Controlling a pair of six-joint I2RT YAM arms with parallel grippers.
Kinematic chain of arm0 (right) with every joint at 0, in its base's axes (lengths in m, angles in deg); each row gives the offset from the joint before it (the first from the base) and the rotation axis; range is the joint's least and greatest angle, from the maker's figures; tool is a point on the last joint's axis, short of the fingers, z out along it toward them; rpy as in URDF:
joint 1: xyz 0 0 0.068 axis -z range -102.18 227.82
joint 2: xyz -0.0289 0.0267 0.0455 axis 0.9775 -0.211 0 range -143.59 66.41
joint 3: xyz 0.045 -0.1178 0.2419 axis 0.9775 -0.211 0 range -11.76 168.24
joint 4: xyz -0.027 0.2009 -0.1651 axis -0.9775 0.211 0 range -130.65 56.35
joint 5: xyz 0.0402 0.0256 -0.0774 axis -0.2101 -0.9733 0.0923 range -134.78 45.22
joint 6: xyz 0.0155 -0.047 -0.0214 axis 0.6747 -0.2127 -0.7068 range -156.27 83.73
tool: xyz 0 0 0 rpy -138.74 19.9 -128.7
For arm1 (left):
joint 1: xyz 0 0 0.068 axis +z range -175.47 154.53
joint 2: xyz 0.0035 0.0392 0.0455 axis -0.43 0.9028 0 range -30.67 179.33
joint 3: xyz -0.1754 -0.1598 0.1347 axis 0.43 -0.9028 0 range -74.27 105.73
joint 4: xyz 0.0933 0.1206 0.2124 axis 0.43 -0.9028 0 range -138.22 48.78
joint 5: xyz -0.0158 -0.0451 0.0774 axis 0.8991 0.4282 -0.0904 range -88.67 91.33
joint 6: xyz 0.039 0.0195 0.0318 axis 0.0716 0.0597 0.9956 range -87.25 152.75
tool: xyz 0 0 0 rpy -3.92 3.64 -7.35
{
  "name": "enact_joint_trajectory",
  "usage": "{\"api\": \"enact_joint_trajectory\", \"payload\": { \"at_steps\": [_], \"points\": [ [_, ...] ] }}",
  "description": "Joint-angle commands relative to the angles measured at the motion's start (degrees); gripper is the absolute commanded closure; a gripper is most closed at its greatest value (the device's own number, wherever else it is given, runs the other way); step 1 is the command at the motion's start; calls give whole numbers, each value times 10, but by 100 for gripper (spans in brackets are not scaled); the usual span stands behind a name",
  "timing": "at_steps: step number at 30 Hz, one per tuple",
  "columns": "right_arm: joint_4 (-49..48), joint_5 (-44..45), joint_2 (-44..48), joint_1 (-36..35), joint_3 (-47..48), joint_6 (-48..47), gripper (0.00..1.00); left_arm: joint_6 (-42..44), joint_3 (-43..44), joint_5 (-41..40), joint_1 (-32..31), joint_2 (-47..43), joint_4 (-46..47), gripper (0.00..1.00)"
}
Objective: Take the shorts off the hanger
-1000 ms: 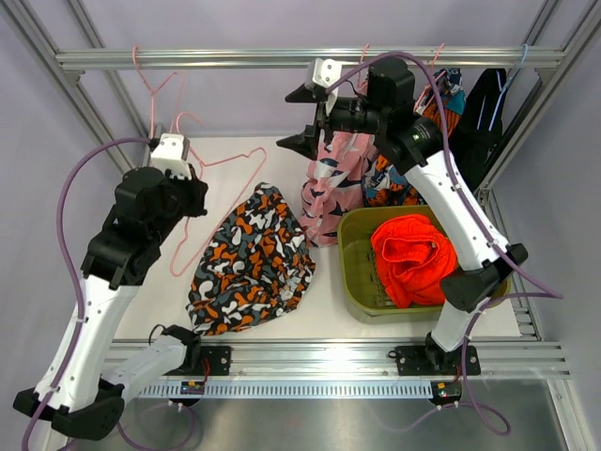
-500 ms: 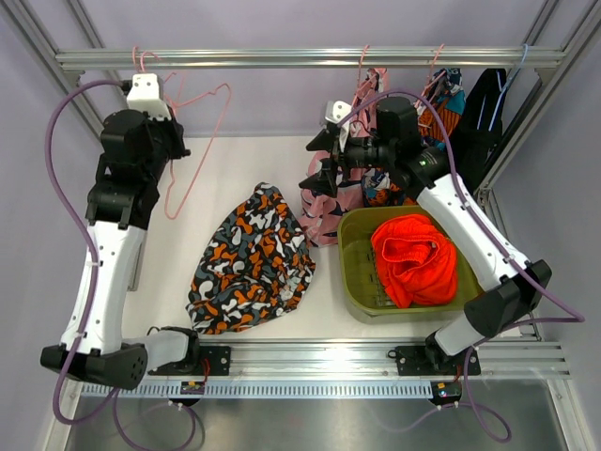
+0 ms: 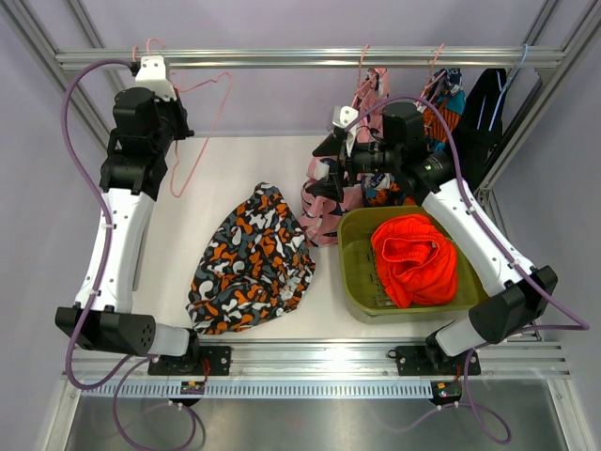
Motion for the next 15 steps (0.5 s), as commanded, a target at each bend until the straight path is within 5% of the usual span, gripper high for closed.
{"api": "enact_joint_trajectory", "payload": {
  "at_steps": [1, 8, 15],
  "points": [
    [-9, -13, 19, 5, -5, 6, 1, 5, 23, 13, 11, 8, 41, 100],
    [29, -41, 14, 4, -4, -33, 1, -2, -16, 34, 14, -4, 49, 95],
    [261, -146, -38, -12, 40, -209, 1, -19, -66, 58, 14, -62, 59, 56]
  ]
}}
